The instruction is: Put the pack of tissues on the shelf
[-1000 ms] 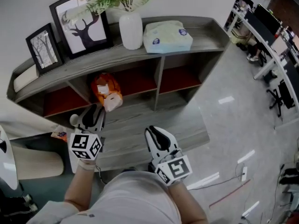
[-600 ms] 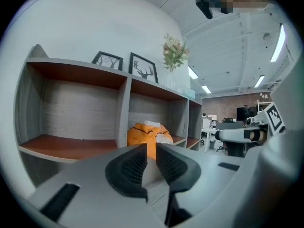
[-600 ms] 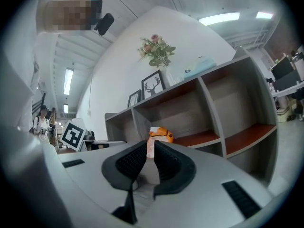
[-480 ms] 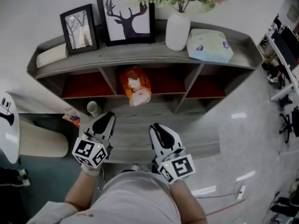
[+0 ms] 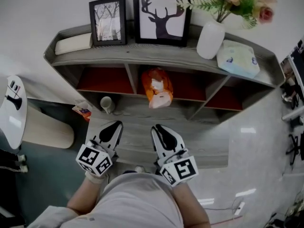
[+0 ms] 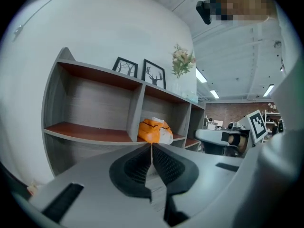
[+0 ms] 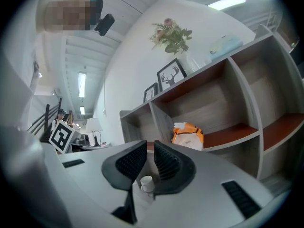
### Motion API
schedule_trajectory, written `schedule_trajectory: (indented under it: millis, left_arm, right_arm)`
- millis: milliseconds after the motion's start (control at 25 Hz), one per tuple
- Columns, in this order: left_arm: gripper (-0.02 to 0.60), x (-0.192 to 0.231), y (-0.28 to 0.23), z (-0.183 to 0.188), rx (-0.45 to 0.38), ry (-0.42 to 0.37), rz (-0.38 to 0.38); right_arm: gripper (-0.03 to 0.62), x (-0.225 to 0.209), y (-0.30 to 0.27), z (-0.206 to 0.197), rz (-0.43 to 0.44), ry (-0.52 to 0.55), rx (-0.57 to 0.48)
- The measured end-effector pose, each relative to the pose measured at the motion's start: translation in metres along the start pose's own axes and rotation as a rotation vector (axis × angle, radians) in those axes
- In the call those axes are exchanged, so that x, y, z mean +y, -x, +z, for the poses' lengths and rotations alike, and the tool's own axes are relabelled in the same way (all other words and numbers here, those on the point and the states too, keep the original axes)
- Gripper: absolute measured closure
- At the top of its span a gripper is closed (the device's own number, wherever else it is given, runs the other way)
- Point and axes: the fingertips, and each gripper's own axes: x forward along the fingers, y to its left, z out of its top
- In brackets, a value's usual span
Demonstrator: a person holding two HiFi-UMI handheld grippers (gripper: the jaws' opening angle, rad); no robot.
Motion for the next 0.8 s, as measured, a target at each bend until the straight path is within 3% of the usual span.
schedule_trajectory:
  millis: [800]
  left_arm:
    - [0.558,0.005,-0.003,-0.001,-0.004,0.014,-0.019]
  right_arm:
    - [0.539,0.009,-0.014,-0.007,0.036,0.019,0.025]
